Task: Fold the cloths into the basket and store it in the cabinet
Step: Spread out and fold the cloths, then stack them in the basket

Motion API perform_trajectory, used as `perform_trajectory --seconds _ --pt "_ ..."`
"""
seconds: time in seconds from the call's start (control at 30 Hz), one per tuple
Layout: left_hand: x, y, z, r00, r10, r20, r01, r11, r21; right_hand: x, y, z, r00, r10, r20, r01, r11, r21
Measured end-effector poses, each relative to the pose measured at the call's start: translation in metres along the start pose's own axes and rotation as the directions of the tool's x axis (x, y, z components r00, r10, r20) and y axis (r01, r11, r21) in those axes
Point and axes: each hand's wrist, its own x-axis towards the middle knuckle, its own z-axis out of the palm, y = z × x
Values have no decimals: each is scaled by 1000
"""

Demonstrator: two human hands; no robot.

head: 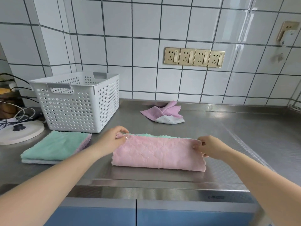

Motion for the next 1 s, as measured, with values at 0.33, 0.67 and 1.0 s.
perform_trajectory --seconds 0.33,0.67,1.0 --pt "53 -16 26 998 -54 -18 55 997 57 47 4 8 998 44 -49 -51 988 -146" --pt "77 -37 44 989 -148 11 143 965 220 71 10 21 995 36 -93 -53 981 -185" --pt "50 23 79 973 151 176 -215 876 433 52 -48 58 955 -275 -108 198 869 -454"
